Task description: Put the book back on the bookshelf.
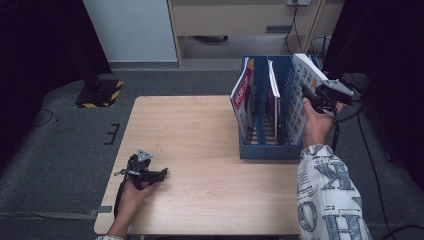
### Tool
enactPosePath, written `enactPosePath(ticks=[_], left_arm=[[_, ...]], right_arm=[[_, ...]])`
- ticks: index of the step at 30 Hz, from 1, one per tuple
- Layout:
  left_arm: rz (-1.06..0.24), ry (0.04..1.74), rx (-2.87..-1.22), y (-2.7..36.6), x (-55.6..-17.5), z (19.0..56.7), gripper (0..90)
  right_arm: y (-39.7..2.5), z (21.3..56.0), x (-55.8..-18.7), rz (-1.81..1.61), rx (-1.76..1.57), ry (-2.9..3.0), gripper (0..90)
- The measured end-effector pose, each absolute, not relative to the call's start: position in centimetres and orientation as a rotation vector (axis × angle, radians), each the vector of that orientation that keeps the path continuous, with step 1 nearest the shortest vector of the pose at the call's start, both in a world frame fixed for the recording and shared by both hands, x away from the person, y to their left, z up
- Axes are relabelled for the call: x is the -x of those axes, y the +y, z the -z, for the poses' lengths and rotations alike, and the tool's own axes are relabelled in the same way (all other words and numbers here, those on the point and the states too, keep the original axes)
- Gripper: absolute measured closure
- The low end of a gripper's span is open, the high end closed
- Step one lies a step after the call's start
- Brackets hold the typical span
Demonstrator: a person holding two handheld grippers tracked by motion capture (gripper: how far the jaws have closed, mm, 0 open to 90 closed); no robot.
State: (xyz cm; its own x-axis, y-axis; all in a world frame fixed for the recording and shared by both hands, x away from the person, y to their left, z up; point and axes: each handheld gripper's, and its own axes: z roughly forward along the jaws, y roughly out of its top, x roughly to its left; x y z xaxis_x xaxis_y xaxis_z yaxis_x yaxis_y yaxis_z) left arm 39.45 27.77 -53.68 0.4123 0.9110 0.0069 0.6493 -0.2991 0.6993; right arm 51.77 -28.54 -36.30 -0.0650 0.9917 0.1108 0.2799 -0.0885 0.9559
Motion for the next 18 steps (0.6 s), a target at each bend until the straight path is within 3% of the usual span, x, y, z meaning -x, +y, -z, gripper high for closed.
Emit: enactPosePath(ticks=[18], left_arm=[[-0.547, 1.321, -2.049, 27.74, -39.5, 53.69, 0.5]], right_arm=[[-28.13, 37.22, -51.66, -1.187, -1.454, 1.433, 73.8]])
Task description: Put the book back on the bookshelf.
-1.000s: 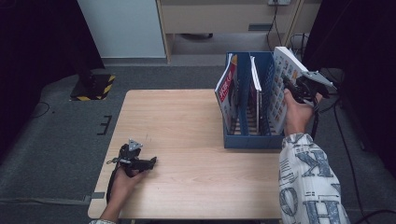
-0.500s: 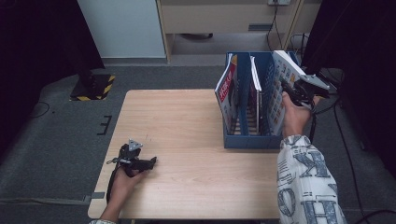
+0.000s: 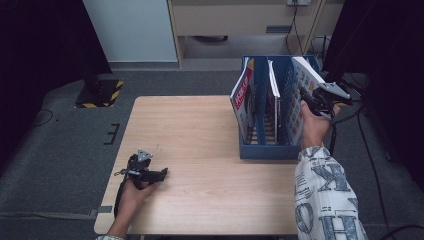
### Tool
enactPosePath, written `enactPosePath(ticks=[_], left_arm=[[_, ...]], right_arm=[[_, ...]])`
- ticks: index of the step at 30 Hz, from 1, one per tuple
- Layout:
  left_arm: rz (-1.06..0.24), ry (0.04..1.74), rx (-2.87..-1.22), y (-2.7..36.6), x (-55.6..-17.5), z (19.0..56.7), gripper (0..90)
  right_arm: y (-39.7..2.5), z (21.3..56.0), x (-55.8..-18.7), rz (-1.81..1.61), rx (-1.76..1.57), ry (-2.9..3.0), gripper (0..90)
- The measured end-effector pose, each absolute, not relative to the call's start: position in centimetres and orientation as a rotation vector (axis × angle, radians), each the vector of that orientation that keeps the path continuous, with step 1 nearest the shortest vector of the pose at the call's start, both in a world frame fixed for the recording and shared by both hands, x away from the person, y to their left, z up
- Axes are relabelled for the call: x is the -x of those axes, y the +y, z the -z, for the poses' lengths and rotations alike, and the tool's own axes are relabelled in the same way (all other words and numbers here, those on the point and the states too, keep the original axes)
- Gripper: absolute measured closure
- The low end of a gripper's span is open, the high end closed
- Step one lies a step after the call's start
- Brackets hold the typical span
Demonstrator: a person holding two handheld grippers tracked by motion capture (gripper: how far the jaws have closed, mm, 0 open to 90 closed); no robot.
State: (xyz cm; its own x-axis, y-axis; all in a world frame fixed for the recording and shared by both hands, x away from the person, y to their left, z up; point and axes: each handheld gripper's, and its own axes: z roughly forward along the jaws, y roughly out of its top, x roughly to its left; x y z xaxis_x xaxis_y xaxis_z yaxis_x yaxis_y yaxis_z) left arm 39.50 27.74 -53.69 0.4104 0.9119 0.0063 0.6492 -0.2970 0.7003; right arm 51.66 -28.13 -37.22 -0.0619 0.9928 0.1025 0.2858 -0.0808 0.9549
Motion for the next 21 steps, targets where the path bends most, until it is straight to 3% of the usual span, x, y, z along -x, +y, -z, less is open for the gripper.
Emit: enactPosePath(ticks=[21], left_arm=[[-0.546, 1.322, -2.049, 27.7, -39.6, 53.7, 0.5]], right_arm=[[-28.0, 38.4, -51.7, -1.2, -1.45, 1.484, 73.3]])
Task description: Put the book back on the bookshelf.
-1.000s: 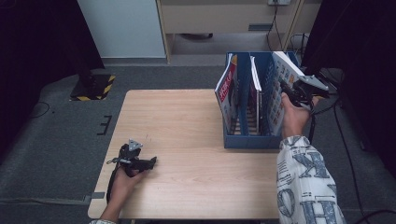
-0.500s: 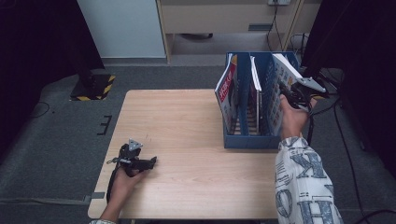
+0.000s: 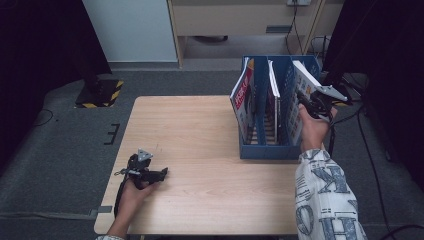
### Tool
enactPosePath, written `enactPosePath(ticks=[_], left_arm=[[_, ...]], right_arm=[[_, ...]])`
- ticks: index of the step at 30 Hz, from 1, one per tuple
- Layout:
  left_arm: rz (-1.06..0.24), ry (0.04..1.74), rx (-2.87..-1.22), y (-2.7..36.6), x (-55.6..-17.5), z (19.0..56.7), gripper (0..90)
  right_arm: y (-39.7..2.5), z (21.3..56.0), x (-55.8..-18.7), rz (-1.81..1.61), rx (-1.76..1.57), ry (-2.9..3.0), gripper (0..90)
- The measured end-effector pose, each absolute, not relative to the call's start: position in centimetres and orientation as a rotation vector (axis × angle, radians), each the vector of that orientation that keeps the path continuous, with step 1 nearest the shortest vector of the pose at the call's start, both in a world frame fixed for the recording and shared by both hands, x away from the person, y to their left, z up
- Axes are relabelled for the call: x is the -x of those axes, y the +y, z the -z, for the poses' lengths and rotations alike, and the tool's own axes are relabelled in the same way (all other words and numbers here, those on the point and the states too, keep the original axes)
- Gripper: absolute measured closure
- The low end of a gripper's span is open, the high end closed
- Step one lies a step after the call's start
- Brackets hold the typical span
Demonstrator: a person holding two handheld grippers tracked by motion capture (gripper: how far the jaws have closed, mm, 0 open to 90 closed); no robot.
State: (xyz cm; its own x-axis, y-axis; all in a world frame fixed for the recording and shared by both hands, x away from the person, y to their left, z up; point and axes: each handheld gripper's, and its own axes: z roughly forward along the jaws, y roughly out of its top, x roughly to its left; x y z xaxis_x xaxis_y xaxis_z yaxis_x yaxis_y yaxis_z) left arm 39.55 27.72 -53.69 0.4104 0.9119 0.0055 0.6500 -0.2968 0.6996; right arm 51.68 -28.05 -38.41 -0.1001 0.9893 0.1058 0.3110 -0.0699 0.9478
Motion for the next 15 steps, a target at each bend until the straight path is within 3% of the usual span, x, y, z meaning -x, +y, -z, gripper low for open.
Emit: enactPosePath(ticks=[15], left_arm=[[-0.546, 1.322, -2.049, 27.7, -39.6, 53.7, 0.5]], right_arm=[[-28.0, 37.5, -51.1, -1.192, -1.412, 1.484, 72.7]])
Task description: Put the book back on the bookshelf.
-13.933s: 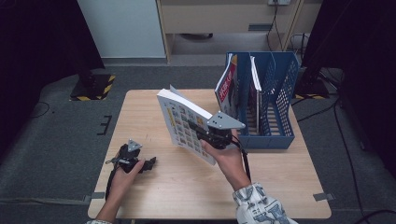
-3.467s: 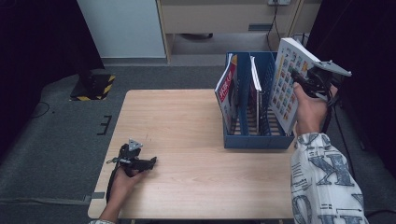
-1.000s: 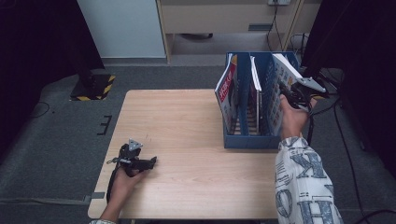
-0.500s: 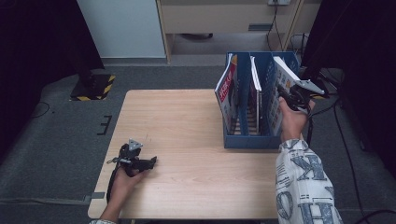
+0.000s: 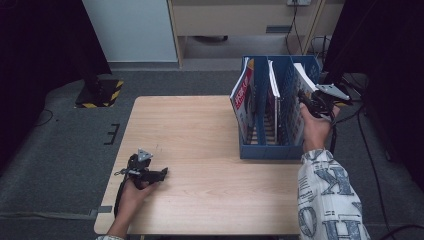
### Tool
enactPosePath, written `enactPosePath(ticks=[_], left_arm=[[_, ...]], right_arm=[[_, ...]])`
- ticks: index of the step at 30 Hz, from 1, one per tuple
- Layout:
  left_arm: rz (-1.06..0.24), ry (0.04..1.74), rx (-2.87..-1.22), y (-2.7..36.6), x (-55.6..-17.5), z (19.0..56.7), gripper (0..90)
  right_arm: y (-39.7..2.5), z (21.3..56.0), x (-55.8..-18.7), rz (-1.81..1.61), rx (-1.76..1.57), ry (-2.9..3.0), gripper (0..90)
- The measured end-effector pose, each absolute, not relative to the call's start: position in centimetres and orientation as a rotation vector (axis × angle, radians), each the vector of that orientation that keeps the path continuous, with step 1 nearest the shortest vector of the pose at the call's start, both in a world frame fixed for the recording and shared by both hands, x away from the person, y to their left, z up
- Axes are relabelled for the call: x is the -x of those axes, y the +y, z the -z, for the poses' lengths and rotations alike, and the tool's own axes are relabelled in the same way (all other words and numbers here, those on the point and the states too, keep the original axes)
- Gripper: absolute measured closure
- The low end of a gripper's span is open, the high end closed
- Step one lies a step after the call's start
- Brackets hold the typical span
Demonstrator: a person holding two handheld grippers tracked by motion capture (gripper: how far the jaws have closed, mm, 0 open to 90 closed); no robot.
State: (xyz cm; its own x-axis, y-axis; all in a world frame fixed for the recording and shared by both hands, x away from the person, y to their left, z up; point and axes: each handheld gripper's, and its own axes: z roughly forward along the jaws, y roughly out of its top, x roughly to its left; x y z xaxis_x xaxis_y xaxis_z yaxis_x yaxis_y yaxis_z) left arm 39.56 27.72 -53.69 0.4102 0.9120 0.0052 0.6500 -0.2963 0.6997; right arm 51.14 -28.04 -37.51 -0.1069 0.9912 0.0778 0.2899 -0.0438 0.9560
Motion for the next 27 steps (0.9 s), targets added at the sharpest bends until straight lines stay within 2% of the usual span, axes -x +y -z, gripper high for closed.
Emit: enactPosePath(ticks=[19, 27], left_arm=[[-0.548, 1.324, -2.048, 27.7, -39.6, 53.7, 0.5], [-0.55, 1.327, -2.046, 27.7, -39.6, 53.7, 0.6]], right_arm=[[-28.9, 35.8, -51.8, -1.196, -1.354, 1.406, 73.4], [-29.2, 36.4, -52.3, -1.209, -1.361, 1.414, 73.3]])
